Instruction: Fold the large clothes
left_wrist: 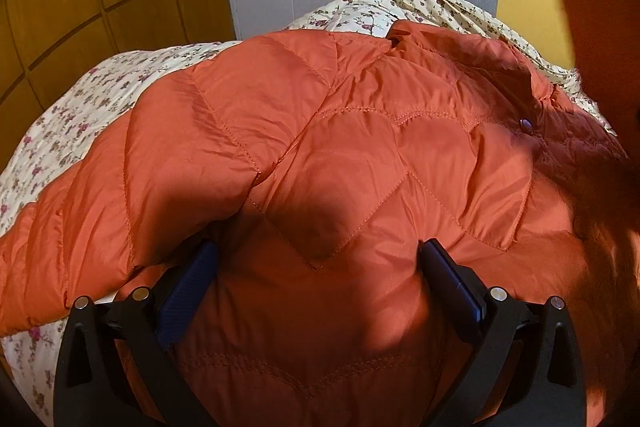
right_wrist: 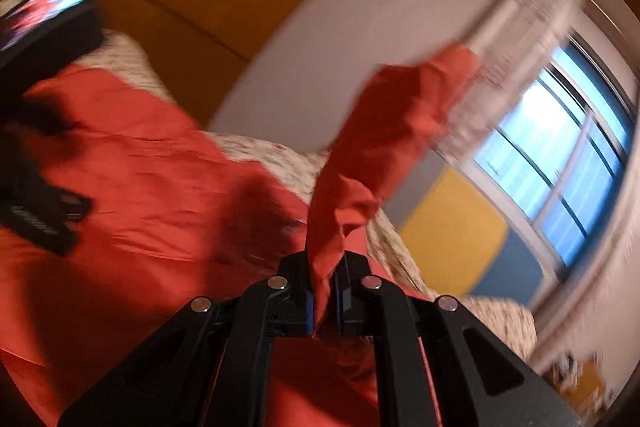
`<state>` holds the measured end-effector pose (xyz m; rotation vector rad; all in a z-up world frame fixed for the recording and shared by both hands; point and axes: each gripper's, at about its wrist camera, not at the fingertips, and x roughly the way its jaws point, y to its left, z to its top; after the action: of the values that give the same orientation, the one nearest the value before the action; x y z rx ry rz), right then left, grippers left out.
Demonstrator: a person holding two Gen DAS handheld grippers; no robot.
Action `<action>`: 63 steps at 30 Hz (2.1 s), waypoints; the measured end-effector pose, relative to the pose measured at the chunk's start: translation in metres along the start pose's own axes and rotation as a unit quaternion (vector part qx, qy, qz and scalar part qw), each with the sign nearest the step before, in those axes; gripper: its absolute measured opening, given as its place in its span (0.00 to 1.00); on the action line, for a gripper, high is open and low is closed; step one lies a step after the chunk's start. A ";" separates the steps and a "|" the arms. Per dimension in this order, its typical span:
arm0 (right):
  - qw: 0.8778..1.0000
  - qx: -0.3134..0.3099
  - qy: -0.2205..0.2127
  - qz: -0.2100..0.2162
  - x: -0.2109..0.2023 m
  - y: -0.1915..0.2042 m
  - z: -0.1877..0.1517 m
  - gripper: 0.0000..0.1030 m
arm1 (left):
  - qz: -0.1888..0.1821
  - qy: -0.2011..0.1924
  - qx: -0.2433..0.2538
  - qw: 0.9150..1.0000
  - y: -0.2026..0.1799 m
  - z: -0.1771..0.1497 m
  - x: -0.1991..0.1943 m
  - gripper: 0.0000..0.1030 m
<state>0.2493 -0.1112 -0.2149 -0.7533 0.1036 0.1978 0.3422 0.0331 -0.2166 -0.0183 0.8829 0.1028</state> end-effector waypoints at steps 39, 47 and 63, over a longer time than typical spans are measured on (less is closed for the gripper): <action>0.874 0.406 0.269 0.001 0.089 -0.173 -0.120 0.21 | -0.004 -0.003 -0.006 1.000 0.002 -0.004 0.001 0.97; 0.868 0.395 0.301 0.021 0.089 -0.139 -0.135 0.21 | -0.007 -0.002 -0.004 1.000 0.002 -0.004 -0.004 0.97; 0.870 0.394 0.296 0.014 0.076 -0.139 -0.131 0.20 | -0.080 -0.036 -0.020 0.996 -0.064 0.052 -0.035 0.96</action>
<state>0.3509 -0.2897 -0.2298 0.0355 0.7373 -0.0642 0.3662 -0.0306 -0.1580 -0.1223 0.8049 -0.0284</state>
